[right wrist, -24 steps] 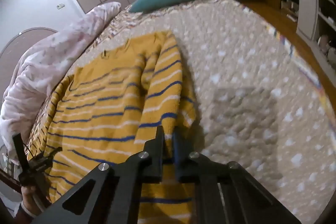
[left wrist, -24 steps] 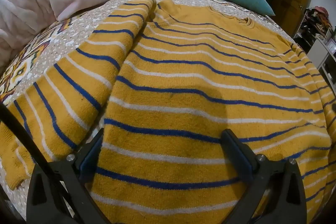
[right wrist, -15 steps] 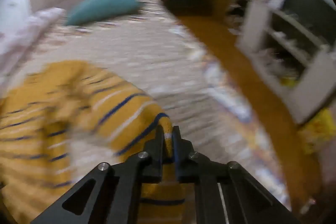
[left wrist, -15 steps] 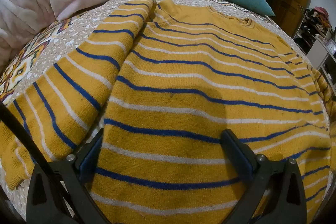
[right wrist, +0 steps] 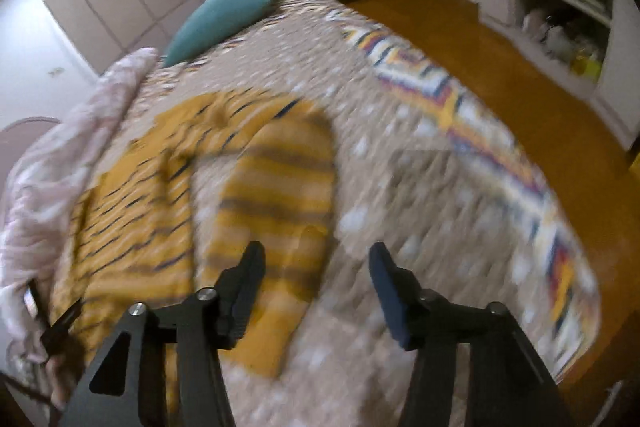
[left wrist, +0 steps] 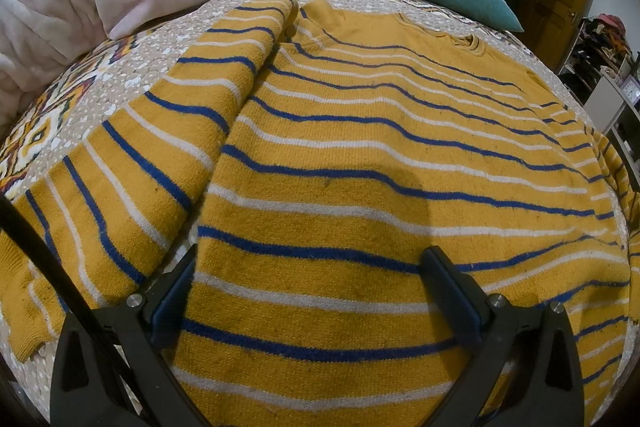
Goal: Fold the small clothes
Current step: 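Grasp the sleeve of the yellow striped sweater with the right gripper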
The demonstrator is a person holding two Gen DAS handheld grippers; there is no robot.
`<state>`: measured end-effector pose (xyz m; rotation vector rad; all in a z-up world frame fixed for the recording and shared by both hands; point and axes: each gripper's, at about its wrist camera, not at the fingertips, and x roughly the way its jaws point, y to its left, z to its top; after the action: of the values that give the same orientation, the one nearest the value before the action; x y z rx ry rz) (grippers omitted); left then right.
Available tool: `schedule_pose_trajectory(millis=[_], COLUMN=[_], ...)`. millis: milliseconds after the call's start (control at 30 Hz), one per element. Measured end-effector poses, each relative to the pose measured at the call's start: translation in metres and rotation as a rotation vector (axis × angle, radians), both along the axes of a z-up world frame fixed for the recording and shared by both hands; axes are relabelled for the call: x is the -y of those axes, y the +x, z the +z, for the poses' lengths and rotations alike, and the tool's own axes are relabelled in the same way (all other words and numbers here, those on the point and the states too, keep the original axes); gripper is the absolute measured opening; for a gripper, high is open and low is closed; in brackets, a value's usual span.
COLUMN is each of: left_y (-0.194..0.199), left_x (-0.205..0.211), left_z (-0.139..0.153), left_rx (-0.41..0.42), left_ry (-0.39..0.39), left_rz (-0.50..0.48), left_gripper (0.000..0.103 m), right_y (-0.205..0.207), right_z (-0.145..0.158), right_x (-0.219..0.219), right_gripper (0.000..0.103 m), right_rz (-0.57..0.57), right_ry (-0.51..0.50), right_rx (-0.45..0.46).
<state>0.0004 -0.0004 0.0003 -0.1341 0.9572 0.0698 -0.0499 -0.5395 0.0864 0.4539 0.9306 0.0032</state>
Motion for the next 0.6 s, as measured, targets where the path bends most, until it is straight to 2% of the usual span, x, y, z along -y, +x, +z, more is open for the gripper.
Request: schedule_pose_trajectory(millis=[100,200,267,300,333,367,433,600], left_y=[0.000,0.000,0.000,0.000,0.000,0.000,0.000,0.000], left_x=[-0.001,-0.001,-0.001,-0.001,-0.001,-0.001,-0.001,-0.001], left_z=[0.000,0.000,0.000,0.000,0.000,0.000,0.000,0.000], left_rx=[-0.001,-0.001,0.000,0.000,0.000,0.000,0.001,0.002], left_ry=[-0.001,-0.001,-0.002,-0.002,-0.001,-0.003,-0.003,-0.002], left_rz=[0.000,-0.001,-0.001,0.000,-0.001,-0.001,0.000,0.000], left_gripper=[0.103,0.103,0.103,0.103,0.103,0.103,0.103,0.103], right_y=[-0.013,-0.020,-0.017,-0.013,-0.013,-0.015,-0.017,-0.044], right_z=[-0.006,-0.012,-0.028,-0.034,-0.036,-0.030,-0.010,0.060], right_x=[-0.035,-0.083,-0.107,-0.111,-0.110,-0.103,-0.086,-0.018], right_gripper=[0.064,0.075,0.073,0.053,0.042,0.013,0.011,0.012], right_rz=[0.076,0.181,0.193,0.190,0.196,0.185,0.143,-0.052], right_ry=[-0.027,-0.188,-0.359,-0.401,-0.388,-0.338,-0.320,-0.458], right_rx=[0.037,0.065,0.029,0.009,0.011,0.025,0.049,0.152])
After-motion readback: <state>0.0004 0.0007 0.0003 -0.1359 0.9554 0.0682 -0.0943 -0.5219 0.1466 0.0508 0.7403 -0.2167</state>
